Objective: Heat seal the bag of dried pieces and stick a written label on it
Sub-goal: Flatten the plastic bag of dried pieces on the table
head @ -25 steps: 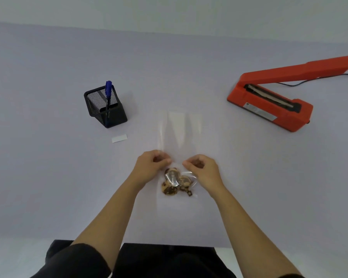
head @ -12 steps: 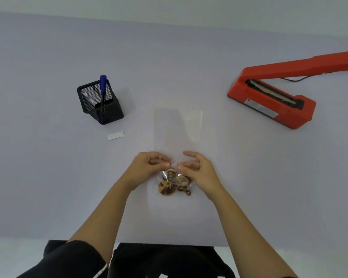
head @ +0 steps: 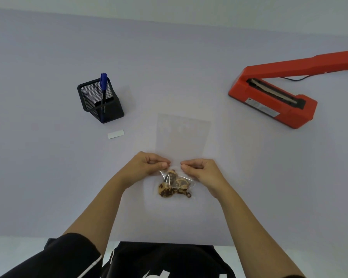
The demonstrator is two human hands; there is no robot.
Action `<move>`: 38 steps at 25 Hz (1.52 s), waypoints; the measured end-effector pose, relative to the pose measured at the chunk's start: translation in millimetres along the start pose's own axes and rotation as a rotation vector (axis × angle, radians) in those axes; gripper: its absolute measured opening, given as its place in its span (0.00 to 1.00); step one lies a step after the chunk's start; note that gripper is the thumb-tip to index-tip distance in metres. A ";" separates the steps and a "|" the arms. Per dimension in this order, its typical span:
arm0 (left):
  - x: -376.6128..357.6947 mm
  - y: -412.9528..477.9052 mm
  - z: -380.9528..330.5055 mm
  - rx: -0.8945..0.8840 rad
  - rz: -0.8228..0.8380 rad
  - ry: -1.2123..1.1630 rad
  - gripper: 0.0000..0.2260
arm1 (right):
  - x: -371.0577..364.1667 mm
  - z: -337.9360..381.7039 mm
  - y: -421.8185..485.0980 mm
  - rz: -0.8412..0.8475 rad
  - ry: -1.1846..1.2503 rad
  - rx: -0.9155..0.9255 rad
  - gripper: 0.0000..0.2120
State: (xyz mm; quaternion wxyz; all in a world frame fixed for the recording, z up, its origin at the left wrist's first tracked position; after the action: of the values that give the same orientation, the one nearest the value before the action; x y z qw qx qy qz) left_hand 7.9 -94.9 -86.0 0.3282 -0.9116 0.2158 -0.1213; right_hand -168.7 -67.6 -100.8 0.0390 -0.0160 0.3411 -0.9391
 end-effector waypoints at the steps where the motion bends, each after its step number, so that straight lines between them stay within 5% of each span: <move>1: 1.5 -0.3 0.3 -0.005 -0.016 0.018 0.09 | 0.1 0.1 -0.2 -0.001 0.008 0.005 0.06; 12: -3.1 -10.1 -11.4 -0.104 -0.558 0.421 0.03 | 6.6 20.8 -8.9 -0.362 -0.496 0.274 0.07; 17: 1.6 -15.1 -12.4 -0.081 -0.699 0.374 0.25 | 11.3 20.9 -6.1 -0.403 -0.607 0.234 0.31; 19: -0.6 -14.1 -20.5 -0.143 -0.686 0.435 0.22 | 10.2 25.7 -7.4 -0.395 -0.653 0.281 0.34; 23: -22.3 -1.8 -33.6 -0.290 -0.504 0.746 0.07 | -5.4 34.8 -4.6 -0.237 -0.710 0.411 0.14; 31: -21.0 14.1 -38.5 -0.078 -0.410 0.756 0.08 | -7.7 38.2 4.1 -0.246 -0.680 0.354 0.04; 38: -0.3 13.1 -32.9 -0.027 -0.384 0.840 0.08 | -8.1 42.5 1.2 -0.220 -0.779 0.362 0.05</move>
State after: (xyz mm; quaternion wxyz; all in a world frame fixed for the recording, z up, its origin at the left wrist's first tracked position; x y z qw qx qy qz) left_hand -8.4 -121.9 -69.7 0.1721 -0.8110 0.1588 -0.5361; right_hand -158.1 -95.0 -69.1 0.0663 -0.3978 0.1274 -0.9062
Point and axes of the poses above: each hand's wrist, its own y-axis towards the middle knuckle, its own x-axis out of the back of the hand, z = x × y, the point moved 8 cm from there along y, towards the middle knuckle, and after that the axes turned 2 degrees about x, right-handed, at the moved point
